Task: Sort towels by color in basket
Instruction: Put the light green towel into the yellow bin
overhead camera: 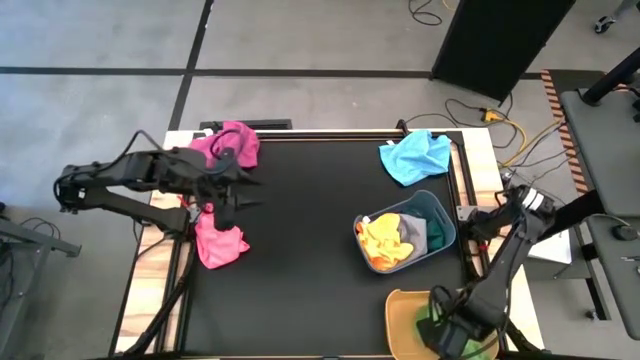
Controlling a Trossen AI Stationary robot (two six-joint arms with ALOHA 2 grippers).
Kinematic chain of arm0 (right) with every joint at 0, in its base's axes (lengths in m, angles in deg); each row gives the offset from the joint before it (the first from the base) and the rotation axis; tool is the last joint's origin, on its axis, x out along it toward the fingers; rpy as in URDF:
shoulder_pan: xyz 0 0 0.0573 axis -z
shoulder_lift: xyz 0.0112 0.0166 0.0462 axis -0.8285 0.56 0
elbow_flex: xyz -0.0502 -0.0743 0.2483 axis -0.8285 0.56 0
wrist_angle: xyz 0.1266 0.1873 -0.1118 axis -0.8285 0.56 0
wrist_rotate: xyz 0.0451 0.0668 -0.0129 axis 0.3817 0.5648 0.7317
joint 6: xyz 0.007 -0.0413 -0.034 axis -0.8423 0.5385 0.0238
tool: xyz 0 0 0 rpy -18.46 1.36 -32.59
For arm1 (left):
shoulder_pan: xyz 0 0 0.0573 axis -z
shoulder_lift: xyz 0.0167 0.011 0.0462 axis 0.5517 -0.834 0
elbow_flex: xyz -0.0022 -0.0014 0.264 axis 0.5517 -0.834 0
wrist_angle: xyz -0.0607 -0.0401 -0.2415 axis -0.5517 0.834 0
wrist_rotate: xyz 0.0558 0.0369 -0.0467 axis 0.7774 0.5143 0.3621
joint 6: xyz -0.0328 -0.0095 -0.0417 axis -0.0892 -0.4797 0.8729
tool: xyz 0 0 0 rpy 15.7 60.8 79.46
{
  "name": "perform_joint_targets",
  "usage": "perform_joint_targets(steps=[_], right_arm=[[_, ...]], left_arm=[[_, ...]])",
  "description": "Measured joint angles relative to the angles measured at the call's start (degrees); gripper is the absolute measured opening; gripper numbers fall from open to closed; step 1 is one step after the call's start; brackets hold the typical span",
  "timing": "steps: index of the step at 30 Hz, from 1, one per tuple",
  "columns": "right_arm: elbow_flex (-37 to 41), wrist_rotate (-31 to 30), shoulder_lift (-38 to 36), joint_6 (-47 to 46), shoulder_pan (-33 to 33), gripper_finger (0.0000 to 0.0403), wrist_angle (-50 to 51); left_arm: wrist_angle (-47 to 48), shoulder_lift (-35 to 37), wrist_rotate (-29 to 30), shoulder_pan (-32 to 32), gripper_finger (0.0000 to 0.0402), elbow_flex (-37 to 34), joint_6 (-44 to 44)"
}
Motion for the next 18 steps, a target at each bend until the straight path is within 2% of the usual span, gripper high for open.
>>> perform_joint_targets(steps=[6,11,14,18], right_arm=[[7.8,-0.2,1.0,0.0,0.0,0.0017,-13.4],[11.7,-2.1,1.2,-0.1,0.2,0.0028,-14.6],[12.3,-1.3,0.9,-0.2,1.2,0.0065,-14.1],[12.3,-0.1,-1.4,0.0,2.4,0.0139,-13.7]], left_arm=[[-1.0,2.3,0.0,0.6,0.0217,-0.9,1.3],[-1.5,2.3,0.0,0.7,0.0217,-0.2,0.0],[-1.6,2.1,0.0,0.7,0.0217,0.6,-1.3],[-1.5,2.3,0.0,0.7,0.0217,0.8,-3.8]])
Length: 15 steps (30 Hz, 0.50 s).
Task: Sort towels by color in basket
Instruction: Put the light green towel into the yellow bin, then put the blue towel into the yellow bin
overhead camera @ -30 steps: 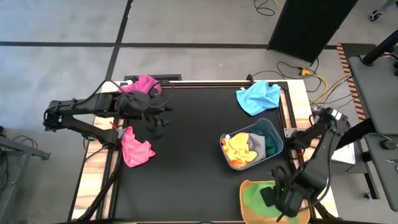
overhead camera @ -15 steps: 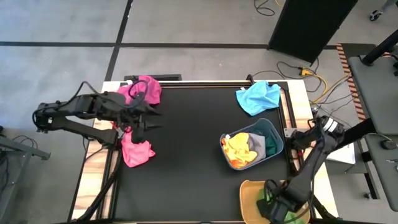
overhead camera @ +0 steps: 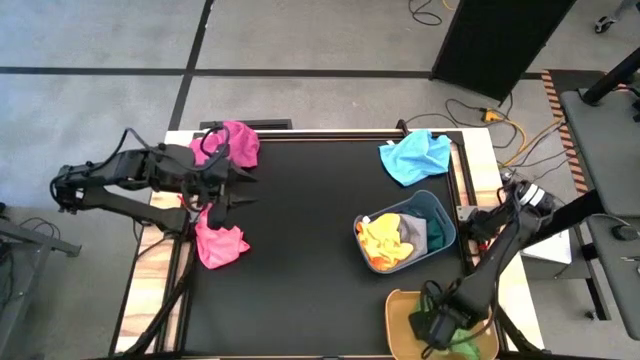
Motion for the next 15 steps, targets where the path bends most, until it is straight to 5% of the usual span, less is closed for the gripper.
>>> perform_joint_targets(steps=[8,15], right_arm=[[-6.5,-1.2,-9.0,-0.1,1.6,0.0249,7.0],[-11.5,-19.6,-16.2,1.9,5.9,0.0279,15.0]], left_arm=[[0.0,2.7,0.0,0.0,0.0217,-0.1,-2.1],[0.5,2.9,0.3,-0.1,0.0217,-1.1,-1.9]])
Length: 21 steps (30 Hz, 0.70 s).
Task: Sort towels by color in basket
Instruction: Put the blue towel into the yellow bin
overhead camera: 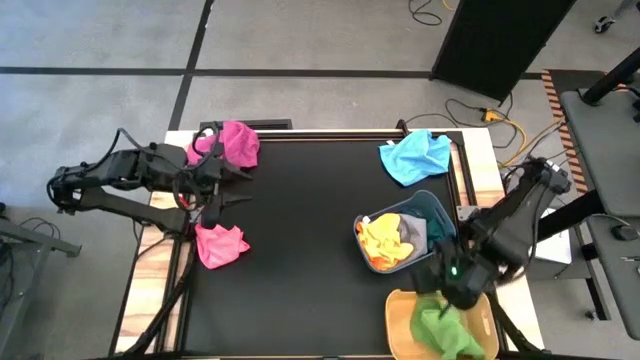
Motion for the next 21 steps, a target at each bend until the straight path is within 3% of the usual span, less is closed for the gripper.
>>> perform_joint_targets(steps=[6,11,15,21], right_arm=[[-0.7,-21.5,-3.9,9.0,7.9,0.0276,0.0],[-0.7,-33.5,-4.9,21.8,16.8,0.0265,0.0],[-0.7,-38.5,-4.8,31.6,24.7,0.0260,-0.1],[-0.7,-39.6,-3.2,43.3,37.6,0.0269,0.0]], left_arm=[[0.8,0.3,0.0,0.0,0.0217,-0.3,1.5],[0.1,0.8,0.2,0.0,0.0217,-0.3,1.1],[-0.9,0.8,0.2,0.0,0.0217,-0.4,1.0],[-1.2,0.5,0.2,0.0,0.0217,-0.4,0.9]])
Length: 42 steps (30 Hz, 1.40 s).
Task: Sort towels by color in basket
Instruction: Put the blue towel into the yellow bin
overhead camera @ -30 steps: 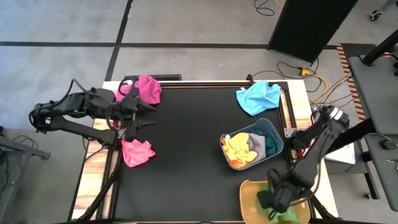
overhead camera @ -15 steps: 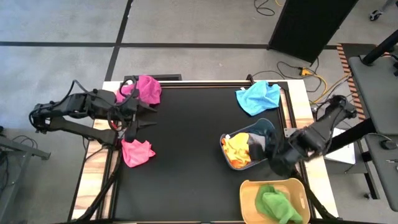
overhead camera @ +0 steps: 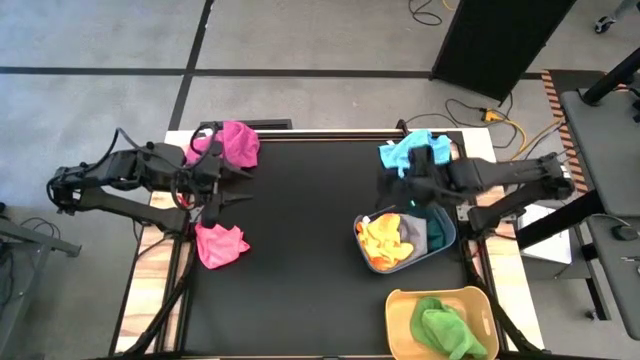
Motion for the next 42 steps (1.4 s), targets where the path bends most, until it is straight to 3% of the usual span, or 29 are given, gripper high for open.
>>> perform_joint_targets(steps=[11,20,24,29,33,42], right_arm=[[0.5,1.8,0.8,15.2,21.8,0.0257,0.1],[9.7,14.4,0.8,26.3,43.1,0.0240,-0.8],[15.1,17.9,0.8,31.6,50.5,0.0248,-6.1],[19.2,23.1,5.0,36.7,56.0,0.0251,-12.3],[19.6,23.5,11.4,36.4,58.3,0.0241,-12.6],[14.2,27.8,21.8,43.0,62.2,0.0204,-12.5]], left_arm=[[-4.5,-0.5,0.1,0.0,0.0217,-2.3,-0.1],[-17.2,-0.6,0.1,-0.9,0.0217,-12.9,5.1],[-17.5,-0.6,0.1,-2.6,0.0217,-14.3,6.5],[-17.7,-1.8,0.1,-6.5,0.0217,-13.0,5.8],[-17.9,-3.3,0.0,-9.8,0.0217,-11.0,4.6],[-17.6,-6.2,0.0,-11.6,0.0217,-9.1,4.7]])
